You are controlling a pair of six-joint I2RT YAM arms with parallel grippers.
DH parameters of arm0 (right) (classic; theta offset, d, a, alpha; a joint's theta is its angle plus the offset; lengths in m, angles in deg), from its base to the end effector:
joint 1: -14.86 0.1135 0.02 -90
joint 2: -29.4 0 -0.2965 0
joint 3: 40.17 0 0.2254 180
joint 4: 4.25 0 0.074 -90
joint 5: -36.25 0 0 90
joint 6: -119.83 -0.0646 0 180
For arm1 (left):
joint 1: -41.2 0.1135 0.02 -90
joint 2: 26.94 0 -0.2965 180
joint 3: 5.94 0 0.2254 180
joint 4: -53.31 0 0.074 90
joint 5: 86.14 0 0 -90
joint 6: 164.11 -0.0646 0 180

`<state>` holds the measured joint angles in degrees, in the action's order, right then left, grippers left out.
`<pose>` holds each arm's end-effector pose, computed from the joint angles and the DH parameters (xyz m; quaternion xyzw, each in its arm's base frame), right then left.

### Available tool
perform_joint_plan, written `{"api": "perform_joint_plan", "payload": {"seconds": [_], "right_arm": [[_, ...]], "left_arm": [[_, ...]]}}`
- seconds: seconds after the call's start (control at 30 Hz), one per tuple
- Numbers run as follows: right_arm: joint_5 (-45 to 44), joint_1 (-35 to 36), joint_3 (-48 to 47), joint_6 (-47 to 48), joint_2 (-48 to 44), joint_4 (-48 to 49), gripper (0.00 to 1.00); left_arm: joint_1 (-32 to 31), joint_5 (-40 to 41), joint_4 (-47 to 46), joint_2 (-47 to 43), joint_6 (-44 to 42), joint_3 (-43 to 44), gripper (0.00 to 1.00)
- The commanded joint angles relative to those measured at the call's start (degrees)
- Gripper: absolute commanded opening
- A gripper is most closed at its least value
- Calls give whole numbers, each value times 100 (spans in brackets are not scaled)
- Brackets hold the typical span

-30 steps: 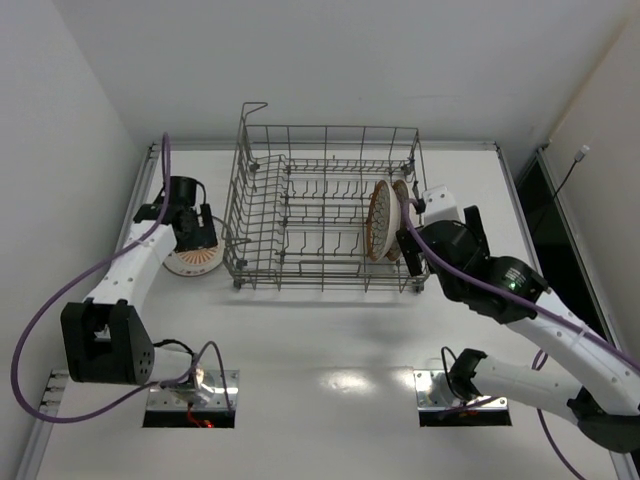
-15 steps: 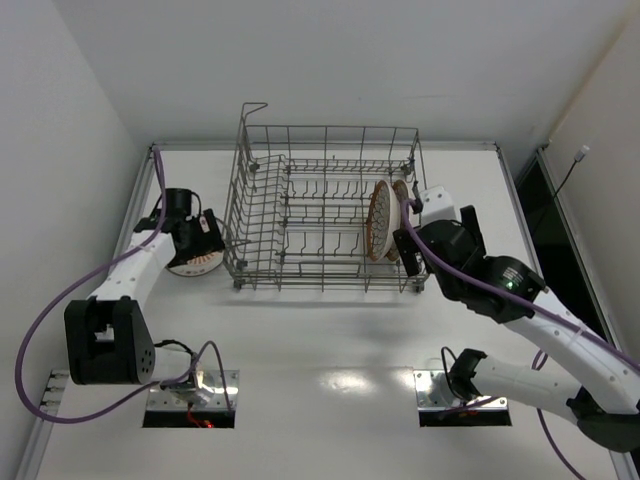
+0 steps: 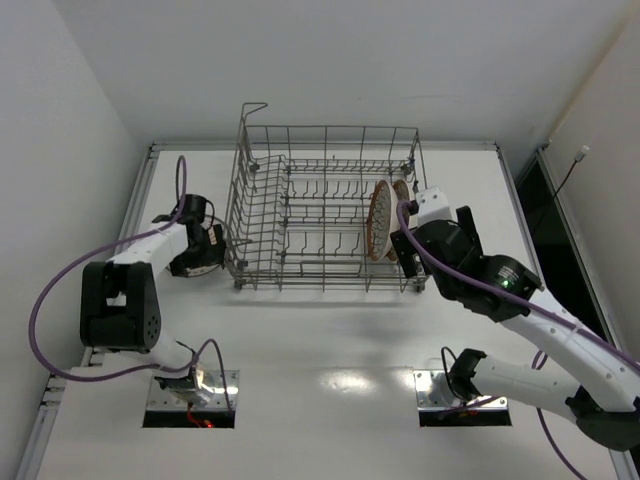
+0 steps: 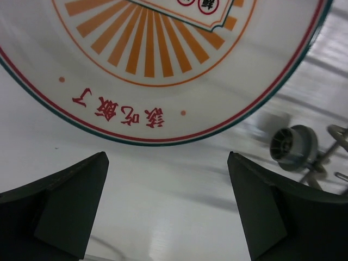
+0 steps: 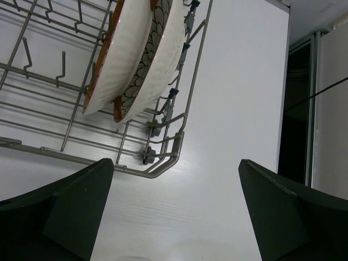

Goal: Load the plates into the dish rack

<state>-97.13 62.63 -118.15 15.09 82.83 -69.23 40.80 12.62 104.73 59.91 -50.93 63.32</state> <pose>0.1272 0.0742 0.3668 -0.0913 0.8528 -0.0847 0.5071 0.2680 0.0080 0.2127 -0.2073 0.9583 0.0364 0.1931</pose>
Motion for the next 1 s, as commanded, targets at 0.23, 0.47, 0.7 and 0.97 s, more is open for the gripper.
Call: {"api": "perform_joint_plan", "payload": {"seconds": [0.23,0.47,0.7,0.97], "right_arm": [[5,-13,49,50,-157,190,99],[5,-13,49,50,-157,137,99],[5,-13,-3,50,-105,85,99],[5,-13,-3,50,18,23,99]], "left_arm": [[-118,-94,-57,561,-165,190,92],[-118,319,-162,824,-165,242,92],[-118,390,-224,1343,134,997,92],[-12,548,-118,2011,310,2079,92]]}}
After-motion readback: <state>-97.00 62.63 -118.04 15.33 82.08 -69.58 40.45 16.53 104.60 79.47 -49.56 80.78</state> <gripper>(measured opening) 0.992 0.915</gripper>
